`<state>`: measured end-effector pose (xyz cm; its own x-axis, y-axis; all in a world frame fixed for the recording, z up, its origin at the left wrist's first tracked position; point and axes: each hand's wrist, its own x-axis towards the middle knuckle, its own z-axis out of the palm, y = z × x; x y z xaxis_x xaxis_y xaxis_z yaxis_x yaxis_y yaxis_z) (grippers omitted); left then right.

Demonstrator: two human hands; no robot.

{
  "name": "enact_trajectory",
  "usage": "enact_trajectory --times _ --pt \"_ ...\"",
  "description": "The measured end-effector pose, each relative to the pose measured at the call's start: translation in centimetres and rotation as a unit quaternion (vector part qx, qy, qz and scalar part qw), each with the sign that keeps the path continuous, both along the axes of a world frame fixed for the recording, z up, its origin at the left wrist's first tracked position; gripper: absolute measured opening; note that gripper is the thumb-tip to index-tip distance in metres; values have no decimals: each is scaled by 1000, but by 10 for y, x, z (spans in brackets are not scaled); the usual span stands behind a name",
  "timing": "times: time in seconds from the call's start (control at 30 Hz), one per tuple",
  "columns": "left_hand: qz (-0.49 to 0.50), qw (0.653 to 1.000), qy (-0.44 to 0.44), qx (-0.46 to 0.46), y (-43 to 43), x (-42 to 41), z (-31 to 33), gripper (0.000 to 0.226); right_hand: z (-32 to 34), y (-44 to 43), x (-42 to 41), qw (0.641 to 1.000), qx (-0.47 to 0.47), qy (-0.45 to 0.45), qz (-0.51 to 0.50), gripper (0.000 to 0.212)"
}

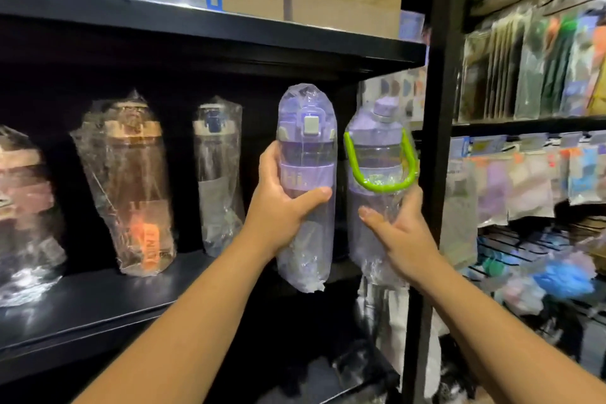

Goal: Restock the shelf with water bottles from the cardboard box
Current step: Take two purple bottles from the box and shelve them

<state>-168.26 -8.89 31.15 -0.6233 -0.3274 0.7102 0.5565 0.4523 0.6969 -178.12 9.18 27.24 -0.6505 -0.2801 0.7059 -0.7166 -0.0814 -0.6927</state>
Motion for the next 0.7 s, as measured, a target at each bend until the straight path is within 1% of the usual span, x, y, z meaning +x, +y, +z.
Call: enact_trajectory --times 0.07,0.1,0.23,0.27,0.37,0.43,0.53,0.63,0.67,0.7 --pt "26 999 -12 -30 -1 -17 -2 96 4 -8 -24 1000 8 1 20 68" --pt "38 999 -18 -34 -3 -24 -5 96 5 -14 -34 999 11 -7 39 68" --pt "105 994 -24 -19 -18 -46 -11 84 -2 -45 -63 997 15 -32 68 94" --pt "119 992 -31 -20 -22 -50 -12 80 -4 -51 -70 996 17 -36 75 96" --pt "164 984 -68 -24 -29 -62 -9 70 -12 -71 -95 995 45 -24 91 95" --pt "197 975 -101 -16 -34 -70 -7 60 -11 -80 -106 993 64 -31 95 98" --pt "227 966 -125 -8 -48 -83 -6 55 -8 -91 -121 993 69 -32 90 95" --pt "268 950 -160 -26 -56 -91 -8 42 -6 -100 -132 992 73 -44 92 92" --pt "270 951 -149 -20 -59 -94 -8 46 -6 -102 -134 992 74 -48 92 92" --pt "262 956 -130 -6 -61 -96 -9 64 -7 -105 -137 992 73 -51 92 92"
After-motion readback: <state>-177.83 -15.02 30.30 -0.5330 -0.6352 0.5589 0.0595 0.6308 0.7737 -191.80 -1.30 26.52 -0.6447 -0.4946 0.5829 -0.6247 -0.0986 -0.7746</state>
